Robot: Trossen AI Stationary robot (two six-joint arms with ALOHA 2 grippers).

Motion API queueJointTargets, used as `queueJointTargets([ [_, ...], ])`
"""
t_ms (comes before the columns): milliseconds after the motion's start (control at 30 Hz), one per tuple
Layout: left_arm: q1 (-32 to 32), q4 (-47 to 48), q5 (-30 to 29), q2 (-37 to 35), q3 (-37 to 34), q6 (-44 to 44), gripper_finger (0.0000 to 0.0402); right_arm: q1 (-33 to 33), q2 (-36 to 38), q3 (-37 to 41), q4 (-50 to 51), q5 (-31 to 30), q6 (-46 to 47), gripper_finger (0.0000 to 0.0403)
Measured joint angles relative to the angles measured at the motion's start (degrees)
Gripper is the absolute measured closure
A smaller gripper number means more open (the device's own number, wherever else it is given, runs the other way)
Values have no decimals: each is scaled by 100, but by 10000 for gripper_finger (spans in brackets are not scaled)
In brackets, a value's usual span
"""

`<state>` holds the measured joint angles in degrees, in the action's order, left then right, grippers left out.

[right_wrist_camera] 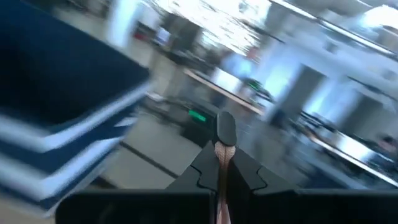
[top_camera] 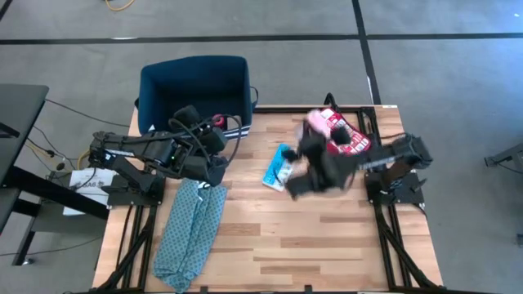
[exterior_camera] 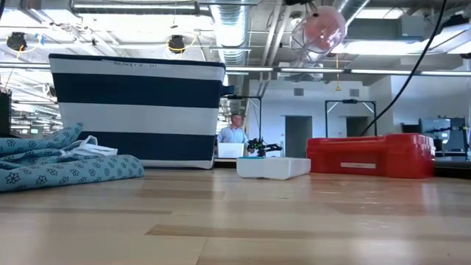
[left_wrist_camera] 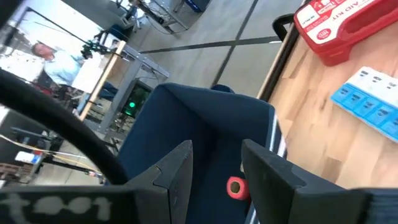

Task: Pick & place medical supplies in basket/bin
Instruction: Put the pink tumbler into the blue bin

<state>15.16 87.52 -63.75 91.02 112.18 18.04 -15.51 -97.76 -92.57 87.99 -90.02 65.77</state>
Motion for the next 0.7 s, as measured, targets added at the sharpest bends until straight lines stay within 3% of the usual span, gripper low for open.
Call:
queueJointTargets([
  [200, 0, 56, -203, 0, 0, -53, 272, 1425, -89, -1283, -522, -4, -1236, 399],
  [267, 0, 60, -203, 0, 0, -55, 272, 1859, -170, -1539, -845, 273, -1863, 401],
  [367, 0, 75, -203, 0, 0, -107, 272, 2444, -196, -1712, -1874, 1311, -2544, 399],
  [433, 11, 150, -203, 0, 0, -108, 272, 2789, -190, -1687, -2882, 2225, -3475, 399],
  [567, 22, 249, -303, 0, 0, -103, 272, 3268, -197, -1551, -4840, 4818, -4986, 401],
  [700, 22, 250, -311, 0, 0, -143, 272, 3451, -229, -1496, -6645, 6915, -5639, 401],
])
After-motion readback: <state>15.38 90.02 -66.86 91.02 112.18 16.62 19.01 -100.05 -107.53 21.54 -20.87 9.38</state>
